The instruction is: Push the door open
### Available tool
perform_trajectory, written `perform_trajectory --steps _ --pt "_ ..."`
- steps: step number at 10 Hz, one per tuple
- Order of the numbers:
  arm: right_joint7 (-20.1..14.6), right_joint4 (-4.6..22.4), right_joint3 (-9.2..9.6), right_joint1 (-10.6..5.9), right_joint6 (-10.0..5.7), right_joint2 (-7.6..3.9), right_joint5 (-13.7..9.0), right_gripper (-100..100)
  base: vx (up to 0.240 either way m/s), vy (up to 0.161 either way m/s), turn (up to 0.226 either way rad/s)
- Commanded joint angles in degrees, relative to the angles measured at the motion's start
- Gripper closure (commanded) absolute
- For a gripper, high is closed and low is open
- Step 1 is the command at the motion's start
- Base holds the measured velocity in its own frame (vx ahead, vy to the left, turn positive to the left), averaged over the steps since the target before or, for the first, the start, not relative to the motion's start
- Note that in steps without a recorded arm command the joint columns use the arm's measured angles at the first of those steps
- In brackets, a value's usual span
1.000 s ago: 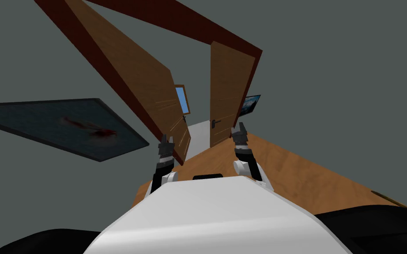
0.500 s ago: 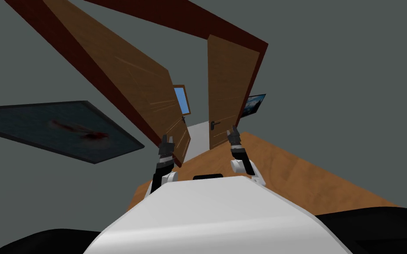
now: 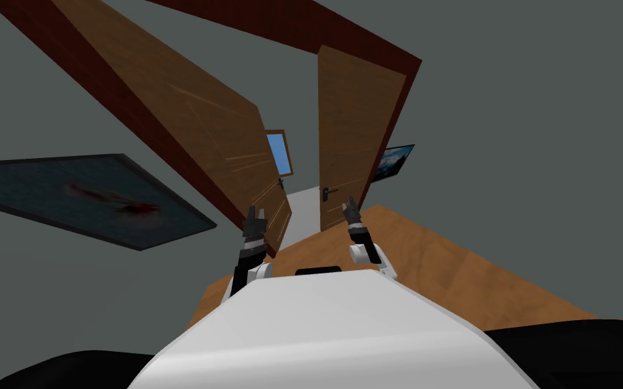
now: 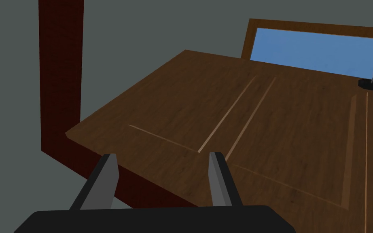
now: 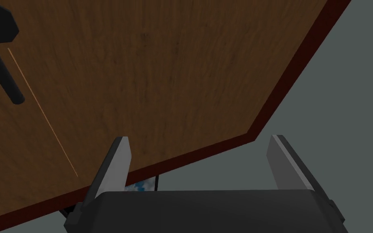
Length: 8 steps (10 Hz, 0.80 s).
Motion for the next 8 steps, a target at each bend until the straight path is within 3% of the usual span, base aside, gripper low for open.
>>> perform_trajectory --steps 1,8 --pt "-0.11 2.54 0.12 -1.58 0.73 -0.38 -0.05 -100 0.085 -0.111 0.072" --pt "0.01 13.29 1.85 -6.19 2.16 -0.83 0.22 -100 0.083 -0.11 0.078"
